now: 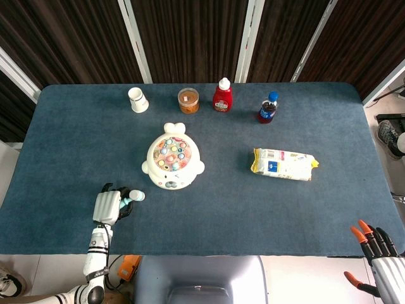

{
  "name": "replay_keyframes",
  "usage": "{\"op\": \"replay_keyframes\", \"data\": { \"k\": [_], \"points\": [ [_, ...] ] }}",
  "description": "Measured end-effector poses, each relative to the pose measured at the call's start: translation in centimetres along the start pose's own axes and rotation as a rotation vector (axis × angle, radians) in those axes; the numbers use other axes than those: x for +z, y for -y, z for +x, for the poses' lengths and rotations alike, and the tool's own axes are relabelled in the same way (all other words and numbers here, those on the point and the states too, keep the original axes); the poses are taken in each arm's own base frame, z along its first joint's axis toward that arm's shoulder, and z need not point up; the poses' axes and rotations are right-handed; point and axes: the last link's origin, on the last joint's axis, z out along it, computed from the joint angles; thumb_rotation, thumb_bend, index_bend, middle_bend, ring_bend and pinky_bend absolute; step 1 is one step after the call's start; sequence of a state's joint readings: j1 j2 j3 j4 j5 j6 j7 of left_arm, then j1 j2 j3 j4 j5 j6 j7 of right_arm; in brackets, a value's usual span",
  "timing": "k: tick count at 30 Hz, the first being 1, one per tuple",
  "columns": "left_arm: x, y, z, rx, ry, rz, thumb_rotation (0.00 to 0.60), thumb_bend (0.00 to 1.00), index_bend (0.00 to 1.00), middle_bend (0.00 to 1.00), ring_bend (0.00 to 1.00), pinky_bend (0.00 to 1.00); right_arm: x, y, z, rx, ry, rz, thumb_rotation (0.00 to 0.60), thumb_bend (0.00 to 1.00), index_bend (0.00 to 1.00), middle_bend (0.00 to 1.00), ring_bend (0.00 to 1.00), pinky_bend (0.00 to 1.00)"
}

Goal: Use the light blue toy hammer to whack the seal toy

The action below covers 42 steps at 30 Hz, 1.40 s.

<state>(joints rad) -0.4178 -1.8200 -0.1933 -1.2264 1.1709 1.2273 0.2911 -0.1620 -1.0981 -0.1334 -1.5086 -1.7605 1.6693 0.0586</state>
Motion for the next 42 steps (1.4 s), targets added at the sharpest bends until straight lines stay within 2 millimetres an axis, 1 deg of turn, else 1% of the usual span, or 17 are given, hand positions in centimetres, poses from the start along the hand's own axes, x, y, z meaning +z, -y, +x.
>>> {"op": "replay_keyframes", "data": {
  "k": [1, 3, 5, 7, 8, 17, 26, 27, 30, 35, 42],
  "points": [
    [0.0, 0.0, 0.0, -0.001, 0.0, 0.002, 0.6, 0.62, 0.75, 0.88, 0.59, 0.44, 0.0, 0.0, 0.0, 0.0, 0.001, 0.001, 0.6, 0.17, 0.0, 0.03, 0.0, 0.06],
    [-0.1, 0.1, 0.1, -0.011, -0.002, 0.002, 0.6, 0.63, 0.75, 0.88, 0.63, 0.71, 0.0, 0.0, 0.0, 0.0, 0.001, 0.0, 0.6, 0.17, 0.0, 0.03, 0.0, 0.06],
    [-0.2, 0.1, 0.2, -0.027, -0.006, 0.0, 0.6, 0.63, 0.75, 0.89, 0.65, 0.89, 0.0, 0.0, 0.0, -0.001, 0.003, 0.001, 0.6, 0.17, 0.0, 0.03, 0.0, 0.06],
    [-0.3, 0.0, 0.4, -0.057, -0.011, -0.002, 0.6, 0.64, 0.75, 0.89, 0.65, 0.98, 0.0, 0.0, -0.1, -0.002, 0.004, 0.002, 0.6, 0.17, 0.0, 0.03, 0.0, 0.06],
    [-0.3, 0.0, 0.5, -0.073, -0.013, -0.004, 0.6, 0.64, 0.75, 0.89, 0.66, 1.0, 0.0, 0.1, -0.1, -0.004, 0.005, 0.003, 0.6, 0.17, 0.0, 0.03, 0.0, 0.06],
    [-1.1, -0.2, 2.2, -0.294, -0.018, -0.033, 0.6, 0.69, 0.74, 0.9, 0.73, 1.0, 0.1, 0.3, -0.3, -0.012, 0.012, 0.007, 0.6, 0.17, 0.0, 0.03, 0.0, 0.06],
    [-2.2, -0.7, 3.7, -0.608, 0.018, -0.054, 0.6, 0.74, 0.73, 0.9, 0.76, 1.0, 0.2, 0.5, -0.6, -0.021, 0.023, 0.009, 0.6, 0.17, 0.0, 0.03, 0.0, 0.06],
    [-2.4, -0.8, 4.1, -0.665, 0.023, -0.059, 0.6, 0.75, 0.73, 0.91, 0.76, 1.0, 0.2, 0.6, -0.6, -0.021, 0.024, 0.01, 0.6, 0.17, 0.0, 0.03, 0.0, 0.06],
    [-2.7, -1.0, 4.9, -0.747, 0.023, -0.081, 0.6, 0.76, 0.71, 0.91, 0.76, 1.0, 0.2, 0.6, -0.6, -0.023, 0.026, 0.011, 0.6, 0.17, 0.0, 0.03, 0.0, 0.06],
    [-2.9, -1.3, 6.1, -0.769, -0.005, -0.12, 0.6, 0.78, 0.71, 0.91, 0.77, 1.0, 0.2, 0.6, -0.6, -0.025, 0.029, 0.013, 0.6, 0.17, 0.0, 0.03, 0.0, 0.06],
    [-2.7, -1.5, 7.1, -0.72, -0.052, -0.138, 0.6, 0.78, 0.71, 0.91, 0.77, 1.0, 0.2, 0.6, -0.6, -0.022, 0.028, 0.015, 0.6, 0.17, 0.0, 0.03, 0.0, 0.06]
  ]
}}
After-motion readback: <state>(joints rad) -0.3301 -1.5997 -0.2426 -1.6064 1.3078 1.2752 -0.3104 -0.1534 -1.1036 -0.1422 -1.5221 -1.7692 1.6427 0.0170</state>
